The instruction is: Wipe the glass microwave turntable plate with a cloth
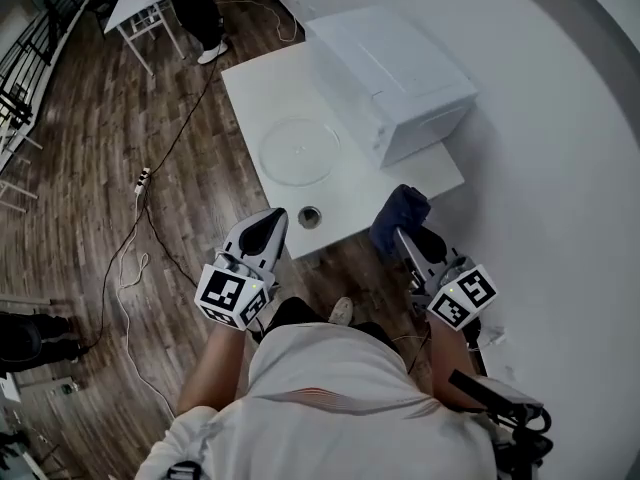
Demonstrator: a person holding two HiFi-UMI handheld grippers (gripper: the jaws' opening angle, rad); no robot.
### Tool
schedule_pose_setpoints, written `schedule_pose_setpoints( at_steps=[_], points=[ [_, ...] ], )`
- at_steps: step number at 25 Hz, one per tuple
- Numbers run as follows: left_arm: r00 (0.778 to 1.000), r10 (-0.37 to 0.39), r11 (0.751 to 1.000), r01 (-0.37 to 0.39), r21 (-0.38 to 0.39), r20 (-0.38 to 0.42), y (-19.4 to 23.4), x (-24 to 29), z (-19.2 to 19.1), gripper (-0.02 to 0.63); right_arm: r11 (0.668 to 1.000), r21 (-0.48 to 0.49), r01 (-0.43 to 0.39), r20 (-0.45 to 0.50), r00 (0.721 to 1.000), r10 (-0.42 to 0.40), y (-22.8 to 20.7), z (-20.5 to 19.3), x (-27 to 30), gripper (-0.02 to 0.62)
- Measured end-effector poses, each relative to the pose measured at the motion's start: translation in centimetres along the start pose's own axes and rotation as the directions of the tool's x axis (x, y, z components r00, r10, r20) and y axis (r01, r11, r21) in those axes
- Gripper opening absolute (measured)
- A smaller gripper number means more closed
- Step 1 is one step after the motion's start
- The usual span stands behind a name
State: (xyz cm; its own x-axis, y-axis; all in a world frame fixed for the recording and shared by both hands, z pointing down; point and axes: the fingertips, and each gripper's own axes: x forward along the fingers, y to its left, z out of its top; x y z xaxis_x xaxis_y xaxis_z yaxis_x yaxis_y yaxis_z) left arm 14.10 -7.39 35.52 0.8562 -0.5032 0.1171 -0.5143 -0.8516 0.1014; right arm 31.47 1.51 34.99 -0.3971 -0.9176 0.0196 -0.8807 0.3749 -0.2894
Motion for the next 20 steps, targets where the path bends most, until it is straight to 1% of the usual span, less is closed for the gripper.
schedule_pose_setpoints(
  at_steps=[4,10,12,16,20],
  points=[
    [0.997,0.077,0.997,-0.077,-0.016,-0.011,2.5,-0.4,-0.5,0.011,0.998,0.031,-0.060,-0.024,0.998,0.061,-0.6,-1.2,3.1,0.061],
    [0.993,0.119,0.991,-0.120,-0.057,-0.018,5.9,1.0,-2.7,0.011,0.989,0.008,-0.145,-0.093,0.985,0.145,-1.0,-2.5,8.0,0.061],
    [0.992,0.127,0.989,-0.127,-0.070,-0.016,7.4,2.0,-2.9,0.011,0.987,-0.001,-0.159,-0.117,0.981,0.157,-1.5,-2.4,9.8,0.061],
    [0.989,0.148,0.986,-0.147,-0.073,0.009,11.0,3.7,-1.6,0.011,0.985,-0.016,-0.170,-0.164,0.973,0.165,-2.9,-1.4,14.3,0.061],
    [0.985,0.175,0.982,-0.175,-0.077,-0.006,15.3,4.4,-2.3,0.011,0.986,-0.032,-0.163,-0.216,0.965,0.152,-3.9,-1.7,19.5,0.061]
  ],
)
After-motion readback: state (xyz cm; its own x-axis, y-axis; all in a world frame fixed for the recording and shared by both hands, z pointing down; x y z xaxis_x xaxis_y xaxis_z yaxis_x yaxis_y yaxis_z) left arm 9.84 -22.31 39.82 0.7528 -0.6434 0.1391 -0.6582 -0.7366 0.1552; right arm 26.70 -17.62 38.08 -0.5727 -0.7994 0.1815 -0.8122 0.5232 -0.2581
